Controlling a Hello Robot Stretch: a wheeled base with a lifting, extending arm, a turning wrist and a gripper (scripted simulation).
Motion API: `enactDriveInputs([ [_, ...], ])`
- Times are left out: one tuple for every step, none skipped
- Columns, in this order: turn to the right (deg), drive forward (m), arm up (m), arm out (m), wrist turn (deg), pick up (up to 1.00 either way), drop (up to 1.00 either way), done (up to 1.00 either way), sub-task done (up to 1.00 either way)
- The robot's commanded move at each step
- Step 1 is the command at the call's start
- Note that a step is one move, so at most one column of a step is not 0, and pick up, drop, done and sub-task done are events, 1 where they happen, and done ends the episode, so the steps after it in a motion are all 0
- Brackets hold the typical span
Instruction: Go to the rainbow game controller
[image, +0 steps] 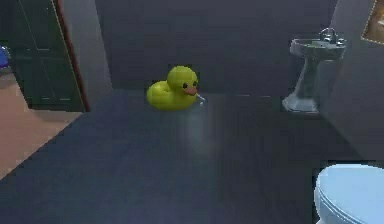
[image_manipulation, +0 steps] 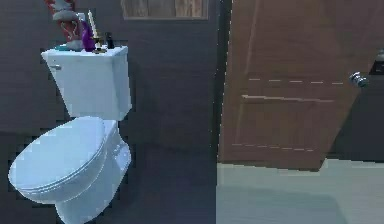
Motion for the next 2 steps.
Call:
enactDriveInputs([
  [45.0, 0.0, 0.0, 0.0, 0.0, 0.0, 0.0, 0.0, 0.0],
  [45.0, 0.0, 0.0, 0.0, 0.0, 0.0, 0.0, 0.0, 0.0],
])
